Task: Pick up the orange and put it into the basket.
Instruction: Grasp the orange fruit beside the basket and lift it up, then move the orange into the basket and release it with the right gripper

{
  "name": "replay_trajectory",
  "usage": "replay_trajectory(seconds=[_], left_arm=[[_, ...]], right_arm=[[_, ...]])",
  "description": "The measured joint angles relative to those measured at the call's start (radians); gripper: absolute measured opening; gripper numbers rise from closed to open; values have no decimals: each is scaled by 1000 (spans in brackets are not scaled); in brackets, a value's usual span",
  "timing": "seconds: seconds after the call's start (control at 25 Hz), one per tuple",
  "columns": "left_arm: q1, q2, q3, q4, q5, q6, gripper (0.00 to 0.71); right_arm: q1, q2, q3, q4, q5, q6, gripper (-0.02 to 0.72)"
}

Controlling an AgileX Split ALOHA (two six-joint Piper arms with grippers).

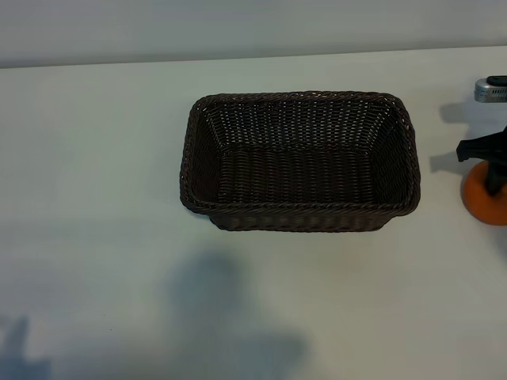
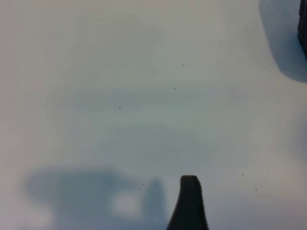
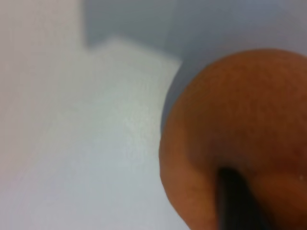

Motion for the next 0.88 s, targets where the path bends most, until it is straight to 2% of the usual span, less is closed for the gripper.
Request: replay_trajectory(seconds=[0.08, 0.12, 0.24, 0.44, 0.72, 0.88], left_arm=[[0, 0, 0, 0, 0, 0, 596], [0, 0, 0, 0, 0, 0, 596], [0, 0, 0, 0, 0, 0, 596], [0, 0, 0, 0, 0, 0, 596], [0, 0, 0, 0, 0, 0, 596], [0, 0, 0, 0, 0, 0, 596]], right_arm=[[0, 0, -1, 0, 5, 0, 119], [0, 0, -1, -1, 6, 0, 95], [0, 0, -2, -7, 17, -6, 89], [0, -8, -48, -4, 94, -32, 87], [0, -135, -101, 56, 173, -50, 77], [0, -229, -134, 65, 224, -66, 74]])
